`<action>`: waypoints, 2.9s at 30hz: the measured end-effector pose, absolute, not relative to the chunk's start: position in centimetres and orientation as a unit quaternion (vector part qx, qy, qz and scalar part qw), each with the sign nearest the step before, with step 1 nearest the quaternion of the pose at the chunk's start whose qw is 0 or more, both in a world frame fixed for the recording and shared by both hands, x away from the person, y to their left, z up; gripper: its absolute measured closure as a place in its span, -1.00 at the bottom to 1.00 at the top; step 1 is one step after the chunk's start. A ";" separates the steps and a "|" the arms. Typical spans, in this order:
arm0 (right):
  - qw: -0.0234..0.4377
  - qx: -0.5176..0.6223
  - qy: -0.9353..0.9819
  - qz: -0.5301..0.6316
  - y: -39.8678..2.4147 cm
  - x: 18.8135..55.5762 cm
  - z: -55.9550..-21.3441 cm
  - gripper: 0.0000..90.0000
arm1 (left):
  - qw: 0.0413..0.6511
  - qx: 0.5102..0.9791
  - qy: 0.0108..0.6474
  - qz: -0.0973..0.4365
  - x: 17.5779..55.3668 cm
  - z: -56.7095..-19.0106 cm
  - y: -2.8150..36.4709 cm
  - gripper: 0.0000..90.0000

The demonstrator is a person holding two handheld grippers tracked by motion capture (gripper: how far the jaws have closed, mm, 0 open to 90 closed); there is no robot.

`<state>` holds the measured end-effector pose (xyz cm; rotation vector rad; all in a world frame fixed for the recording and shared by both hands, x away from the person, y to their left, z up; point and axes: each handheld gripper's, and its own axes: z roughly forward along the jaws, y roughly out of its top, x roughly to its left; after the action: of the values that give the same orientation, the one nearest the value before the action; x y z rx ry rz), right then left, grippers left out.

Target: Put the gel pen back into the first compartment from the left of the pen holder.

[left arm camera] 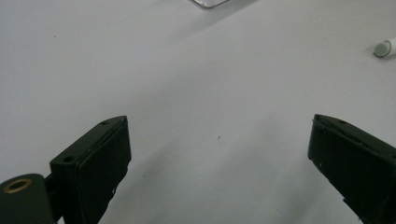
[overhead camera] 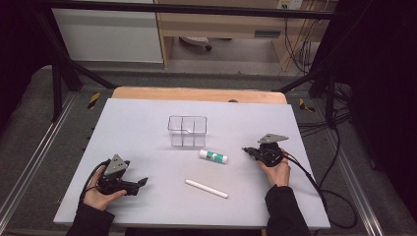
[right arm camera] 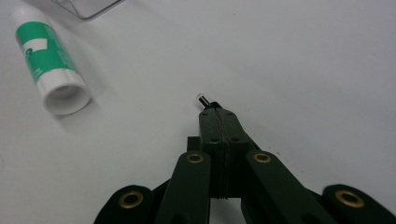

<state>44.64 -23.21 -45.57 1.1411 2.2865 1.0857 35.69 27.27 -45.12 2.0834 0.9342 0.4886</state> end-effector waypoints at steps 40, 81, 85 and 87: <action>0.238 0.466 0.774 0.356 -28.6 45.7 -44.4 1.00 | 0.390 0.826 0.361 0.189 35.7 -45.2 26.9 -0.87; 0.160 0.361 0.857 0.330 -31.6 45.7 -44.7 0.59 | 0.385 0.832 0.355 0.185 35.7 -45.4 26.5 -0.87; 0.145 0.356 0.860 0.336 -31.7 45.9 -44.7 0.75 | 0.386 0.832 0.354 0.185 35.7 -45.4 26.5 -0.87; 0.140 0.352 0.862 0.338 -31.7 45.9 -44.7 0.77 | 0.385 0.832 0.353 0.185 35.7 -45.4 26.5 -0.87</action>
<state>45.93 -31.71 -44.72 1.0176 2.4899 0.9765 35.73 26.48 -45.39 2.1199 0.8994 0.4706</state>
